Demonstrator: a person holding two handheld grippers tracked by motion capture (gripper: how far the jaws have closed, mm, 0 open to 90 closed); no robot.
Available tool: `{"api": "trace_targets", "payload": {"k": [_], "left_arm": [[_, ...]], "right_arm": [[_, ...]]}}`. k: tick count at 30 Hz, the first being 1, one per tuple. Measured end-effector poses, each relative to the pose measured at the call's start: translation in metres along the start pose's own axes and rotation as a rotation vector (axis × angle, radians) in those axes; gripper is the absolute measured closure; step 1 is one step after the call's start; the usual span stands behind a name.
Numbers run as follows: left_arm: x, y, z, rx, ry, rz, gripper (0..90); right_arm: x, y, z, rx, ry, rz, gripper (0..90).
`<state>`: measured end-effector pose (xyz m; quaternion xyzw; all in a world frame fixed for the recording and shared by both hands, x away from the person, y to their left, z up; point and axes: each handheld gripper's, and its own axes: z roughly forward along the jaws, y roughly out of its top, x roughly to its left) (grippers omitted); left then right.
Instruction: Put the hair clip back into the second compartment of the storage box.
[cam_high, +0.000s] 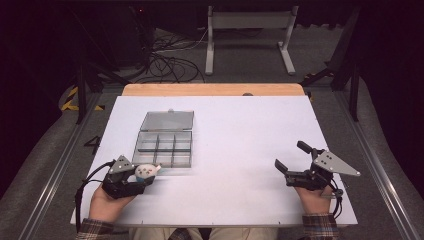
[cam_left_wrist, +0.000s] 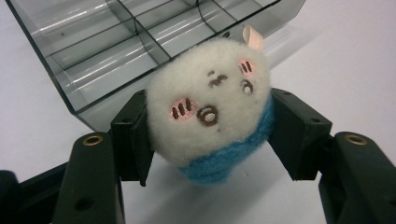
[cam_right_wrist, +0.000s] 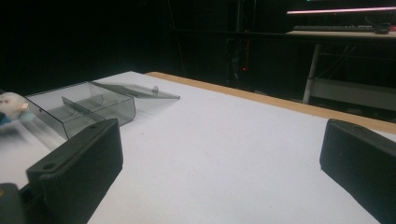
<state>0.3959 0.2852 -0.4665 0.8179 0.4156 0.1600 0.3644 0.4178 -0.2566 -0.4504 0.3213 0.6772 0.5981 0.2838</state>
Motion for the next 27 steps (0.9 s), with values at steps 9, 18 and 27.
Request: {"api": "trace_targets", "payload": {"k": [9,18,27], "left_arm": [[0.001,0.007,-0.005,-0.065,-0.018,-0.02,38.8],[0.004,0.017,-0.005,-0.108,-0.011,-0.036,38.8],[0.007,0.023,-0.004,-0.131,0.008,-0.048,38.8]], "right_arm": [[0.0,0.0,0.0,0.001,0.0,0.0,0.1],[-0.001,0.0,0.0,0.003,-0.002,-0.004,0.1],[-0.002,-0.001,0.0,0.003,-0.004,-0.003,0.1]]}}
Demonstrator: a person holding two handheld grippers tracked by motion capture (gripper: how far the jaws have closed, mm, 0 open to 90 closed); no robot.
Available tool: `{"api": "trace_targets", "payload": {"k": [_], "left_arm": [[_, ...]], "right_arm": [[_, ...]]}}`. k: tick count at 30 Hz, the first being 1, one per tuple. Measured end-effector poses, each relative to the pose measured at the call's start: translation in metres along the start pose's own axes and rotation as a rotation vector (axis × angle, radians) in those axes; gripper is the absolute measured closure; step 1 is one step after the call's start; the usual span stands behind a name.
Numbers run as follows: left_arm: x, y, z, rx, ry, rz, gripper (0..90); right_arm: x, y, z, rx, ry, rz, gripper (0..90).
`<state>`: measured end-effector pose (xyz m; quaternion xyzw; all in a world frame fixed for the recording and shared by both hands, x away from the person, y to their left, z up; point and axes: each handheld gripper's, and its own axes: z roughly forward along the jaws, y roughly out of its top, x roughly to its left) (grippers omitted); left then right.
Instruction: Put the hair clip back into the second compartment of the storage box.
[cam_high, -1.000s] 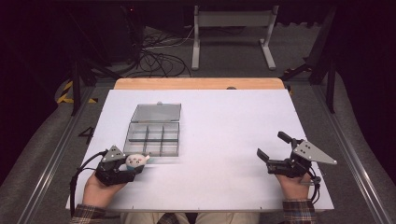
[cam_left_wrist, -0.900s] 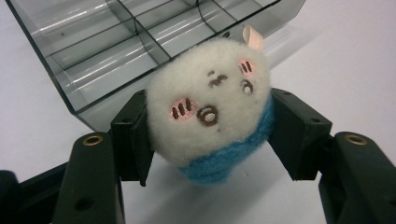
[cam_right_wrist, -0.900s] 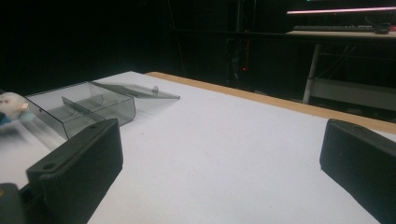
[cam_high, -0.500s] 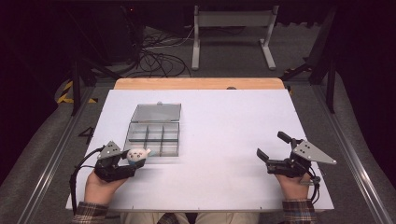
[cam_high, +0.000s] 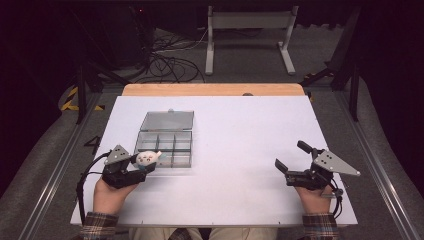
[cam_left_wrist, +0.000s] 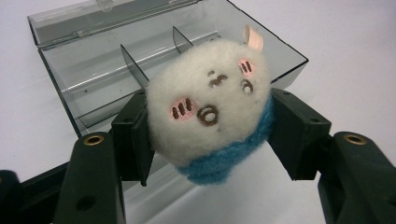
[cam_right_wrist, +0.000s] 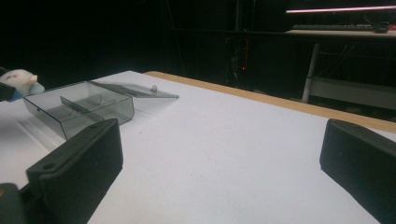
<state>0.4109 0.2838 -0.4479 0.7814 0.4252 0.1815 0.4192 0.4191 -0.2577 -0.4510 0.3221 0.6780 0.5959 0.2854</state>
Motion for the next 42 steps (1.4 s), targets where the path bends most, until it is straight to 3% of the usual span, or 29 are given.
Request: {"api": "trace_targets", "payload": {"k": [9,31,42], "left_arm": [[0.001,0.007,0.002,-0.013,0.035,0.017,38.7],[0.003,0.028,0.018,-0.048,0.038,-0.001,38.7],[0.006,0.035,0.03,-0.039,0.047,-0.002,38.6]], "right_arm": [[0.0,0.0,0.0,0.0,0.0,0.0,0.1],[0.0,-0.001,0.002,0.021,-0.006,0.001,0.0],[0.0,-0.001,0.002,0.021,-0.005,0.002,0.0]]}}
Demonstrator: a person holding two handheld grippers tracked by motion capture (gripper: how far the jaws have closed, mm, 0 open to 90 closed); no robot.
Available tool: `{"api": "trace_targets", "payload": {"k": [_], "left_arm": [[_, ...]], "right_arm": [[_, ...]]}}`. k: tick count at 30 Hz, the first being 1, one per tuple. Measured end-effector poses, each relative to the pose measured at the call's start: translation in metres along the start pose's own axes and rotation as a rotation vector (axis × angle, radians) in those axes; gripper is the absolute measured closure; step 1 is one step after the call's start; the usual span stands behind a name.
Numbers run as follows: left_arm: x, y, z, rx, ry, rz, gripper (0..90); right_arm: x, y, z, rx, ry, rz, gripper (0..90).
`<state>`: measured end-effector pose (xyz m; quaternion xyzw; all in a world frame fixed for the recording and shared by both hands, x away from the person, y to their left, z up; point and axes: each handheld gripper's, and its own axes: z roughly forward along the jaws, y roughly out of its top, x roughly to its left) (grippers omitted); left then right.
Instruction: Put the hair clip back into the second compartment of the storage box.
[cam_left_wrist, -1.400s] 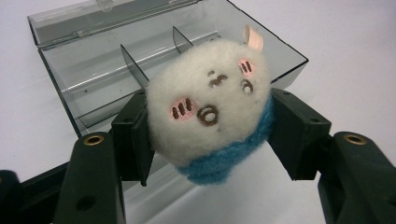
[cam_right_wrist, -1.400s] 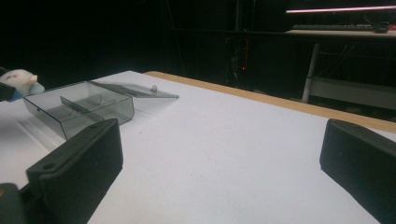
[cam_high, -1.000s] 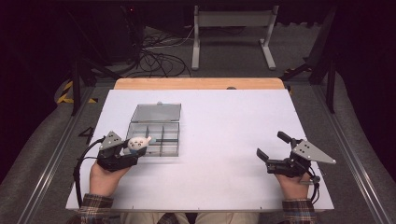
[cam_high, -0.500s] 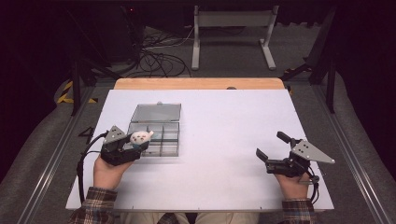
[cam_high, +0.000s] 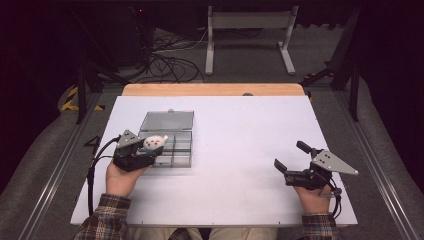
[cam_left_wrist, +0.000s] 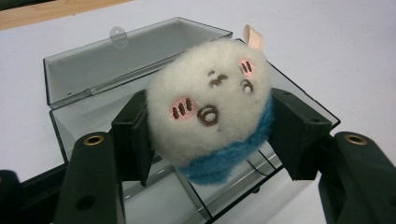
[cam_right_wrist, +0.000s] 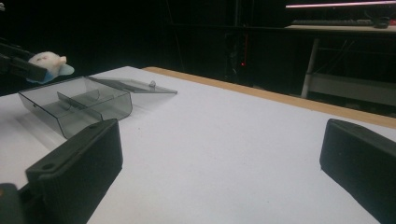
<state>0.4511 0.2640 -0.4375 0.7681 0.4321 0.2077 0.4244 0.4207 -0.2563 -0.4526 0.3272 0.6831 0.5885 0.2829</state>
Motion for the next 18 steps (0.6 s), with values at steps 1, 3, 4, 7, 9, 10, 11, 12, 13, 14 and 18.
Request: {"api": "trace_targets", "payload": {"k": [1,3,4,7,9,10,11,12,13,14,18], "left_arm": [[0.0,0.001,0.001,-0.001,-0.002,-0.004,38.6],[0.001,0.002,0.003,0.003,0.004,-0.002,38.6],[0.002,0.002,0.004,0.007,0.003,0.001,38.6],[0.004,0.004,0.006,0.004,0.012,-0.005,38.5],[0.005,0.005,0.009,0.01,0.012,-0.007,38.4],[0.005,0.005,0.01,0.01,0.014,-0.007,38.4],[0.005,0.006,0.011,0.011,0.012,-0.008,38.4],[0.006,0.006,0.012,0.011,0.01,-0.012,38.4],[0.006,0.006,0.012,0.011,0.011,-0.011,38.4],[0.006,0.006,0.013,0.013,0.013,-0.012,38.4],[0.008,0.006,0.018,0.022,0.016,-0.011,38.4]], "right_arm": [[0.0,0.0,0.0,0.0,0.0,0.0,0.0],[0.0,0.0,0.0,0.0,0.0,0.0,0.0],[0.0,0.0,0.0,-0.001,0.0,-0.002,0.0],[0.0,0.0,0.001,0.003,0.0,-0.002,0.0],[0.0,0.0,0.001,0.002,0.0,-0.001,0.0],[0.0,0.0,0.001,0.002,0.0,-0.001,0.0],[0.0,0.0,0.001,0.0,-0.001,-0.001,0.0],[0.0,0.0,0.001,0.0,-0.001,-0.001,0.0],[0.0,0.0,0.001,0.001,-0.002,-0.003,0.0],[0.0,0.0,0.001,0.001,-0.002,-0.003,0.0],[0.0,0.0,0.001,0.0,-0.001,-0.003,0.0]]}}
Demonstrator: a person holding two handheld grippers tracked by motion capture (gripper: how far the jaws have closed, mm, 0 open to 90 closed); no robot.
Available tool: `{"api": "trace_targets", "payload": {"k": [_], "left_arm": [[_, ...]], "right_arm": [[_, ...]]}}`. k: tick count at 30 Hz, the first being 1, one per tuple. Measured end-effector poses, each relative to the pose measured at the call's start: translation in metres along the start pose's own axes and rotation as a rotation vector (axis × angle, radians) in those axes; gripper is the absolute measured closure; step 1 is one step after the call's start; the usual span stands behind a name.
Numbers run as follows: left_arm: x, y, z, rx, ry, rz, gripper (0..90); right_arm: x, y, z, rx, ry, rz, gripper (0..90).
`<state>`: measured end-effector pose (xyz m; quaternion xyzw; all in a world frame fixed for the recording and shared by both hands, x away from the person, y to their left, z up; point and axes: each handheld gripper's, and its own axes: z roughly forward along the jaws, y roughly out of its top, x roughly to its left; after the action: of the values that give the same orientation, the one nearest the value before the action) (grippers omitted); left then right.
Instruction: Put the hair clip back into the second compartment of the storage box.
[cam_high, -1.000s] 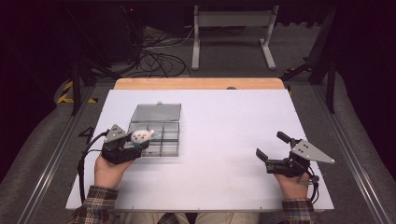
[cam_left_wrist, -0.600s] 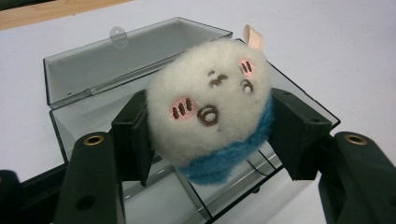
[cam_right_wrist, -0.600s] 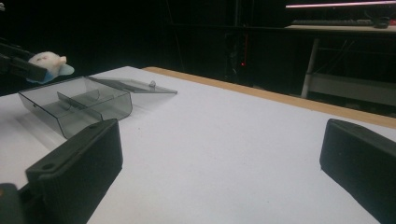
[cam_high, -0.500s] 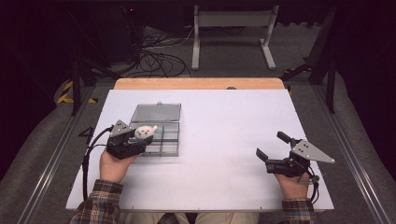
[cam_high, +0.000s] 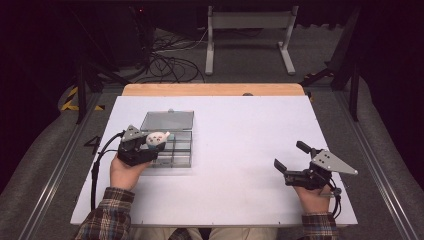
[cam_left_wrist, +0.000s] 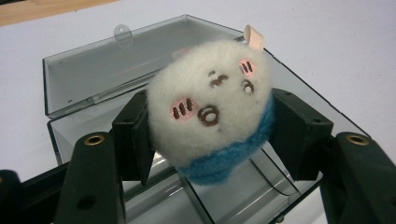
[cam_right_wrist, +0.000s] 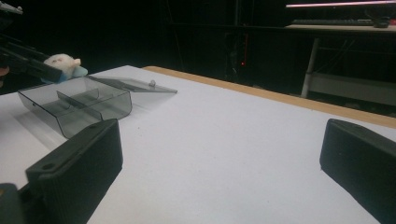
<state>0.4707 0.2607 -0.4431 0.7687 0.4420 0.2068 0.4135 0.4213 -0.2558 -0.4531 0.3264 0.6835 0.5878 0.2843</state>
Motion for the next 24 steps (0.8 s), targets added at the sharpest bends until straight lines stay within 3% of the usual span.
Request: {"api": "trace_targets", "payload": {"k": [24], "left_arm": [[0.001,-0.001,0.026,0.022,0.018,-0.063,38.1]], "right_arm": [[0.0,0.0,0.001,0.003,0.01,0.0,0.0]]}}
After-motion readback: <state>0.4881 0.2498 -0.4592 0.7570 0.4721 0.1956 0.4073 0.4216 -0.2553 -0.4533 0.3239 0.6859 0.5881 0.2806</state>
